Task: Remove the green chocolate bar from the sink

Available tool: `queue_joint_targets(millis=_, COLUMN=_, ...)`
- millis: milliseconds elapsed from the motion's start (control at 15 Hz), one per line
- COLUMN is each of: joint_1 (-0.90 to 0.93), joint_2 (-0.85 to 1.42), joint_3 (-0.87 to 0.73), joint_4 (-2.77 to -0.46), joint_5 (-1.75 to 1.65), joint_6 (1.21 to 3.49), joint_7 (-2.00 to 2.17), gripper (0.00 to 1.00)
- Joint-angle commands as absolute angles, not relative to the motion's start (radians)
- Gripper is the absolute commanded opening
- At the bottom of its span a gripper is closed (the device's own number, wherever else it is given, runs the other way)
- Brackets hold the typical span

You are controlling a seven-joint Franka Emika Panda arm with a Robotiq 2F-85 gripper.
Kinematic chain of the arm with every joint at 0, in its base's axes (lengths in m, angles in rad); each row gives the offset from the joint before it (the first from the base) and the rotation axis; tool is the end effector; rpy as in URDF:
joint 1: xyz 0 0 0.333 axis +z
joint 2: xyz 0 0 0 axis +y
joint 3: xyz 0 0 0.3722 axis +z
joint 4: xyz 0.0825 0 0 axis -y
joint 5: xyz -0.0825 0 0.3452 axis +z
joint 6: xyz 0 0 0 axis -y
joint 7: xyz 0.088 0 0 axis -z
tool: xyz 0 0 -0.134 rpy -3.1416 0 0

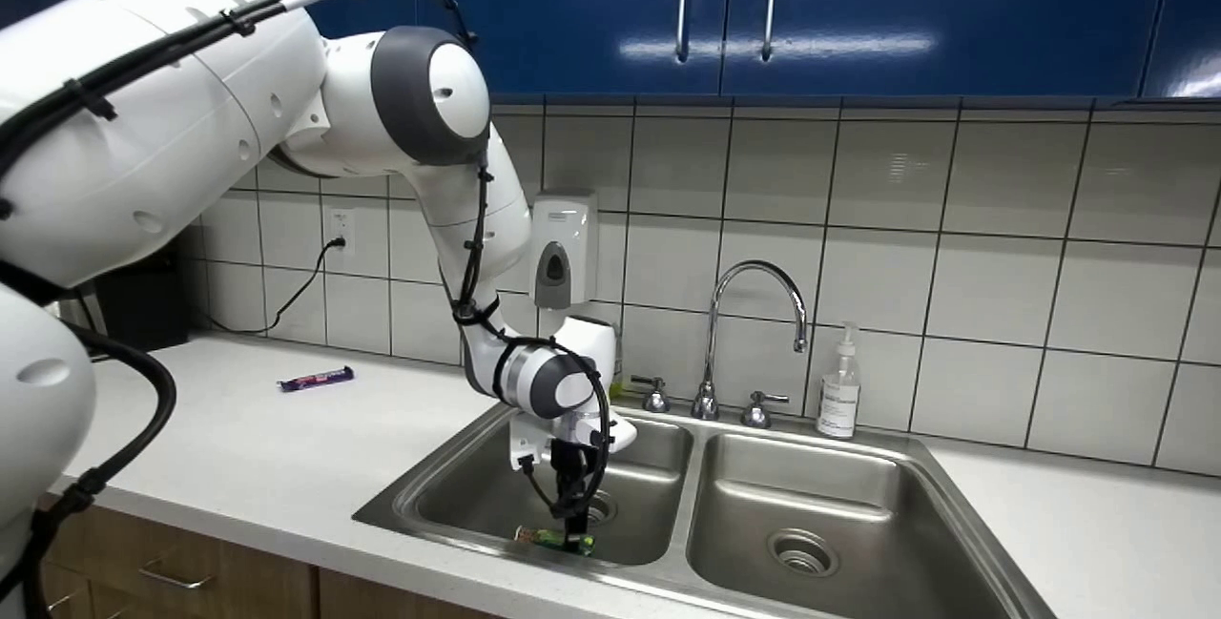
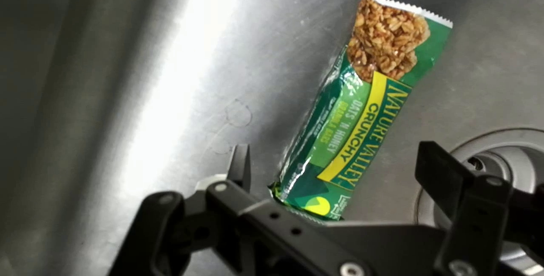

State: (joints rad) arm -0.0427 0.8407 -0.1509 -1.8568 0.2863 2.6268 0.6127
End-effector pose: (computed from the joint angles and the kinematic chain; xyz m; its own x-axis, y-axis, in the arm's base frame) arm 0.6238 -0.1189 0.1088 0.5280 -0.8477 -0.0512 -0.8482 -0.5294 0.0182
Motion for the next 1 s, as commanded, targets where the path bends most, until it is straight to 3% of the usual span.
queue_joint_targets(millis=0, joint_1=-0.026, joint_2=0.868, joint_3=-0.168, joint_4=-1.827, joint_5=0.297, joint_6=2.629, joint_7=0.652, gripper=1.0)
queue_joint_targets(millis=733, joint_1=-0.025, joint_2=0.923, joint_3=-0.174, joint_4=-1.772, joint_5=0.292, joint_6=2.621, joint_7=0.685, gripper=1.0)
queue_joint_targets(millis=800, joint_1=-0.026, joint_2=0.927, joint_3=-0.174, joint_4=-1.768, joint_5=0.291, joint_6=2.619, joint_7=0.685, gripper=0.75)
queue_joint_targets(millis=933, joint_1=-0.025, joint_2=0.934, joint_3=-0.176, joint_4=-1.762, joint_5=0.29, joint_6=2.619, joint_7=0.686, gripper=0.65)
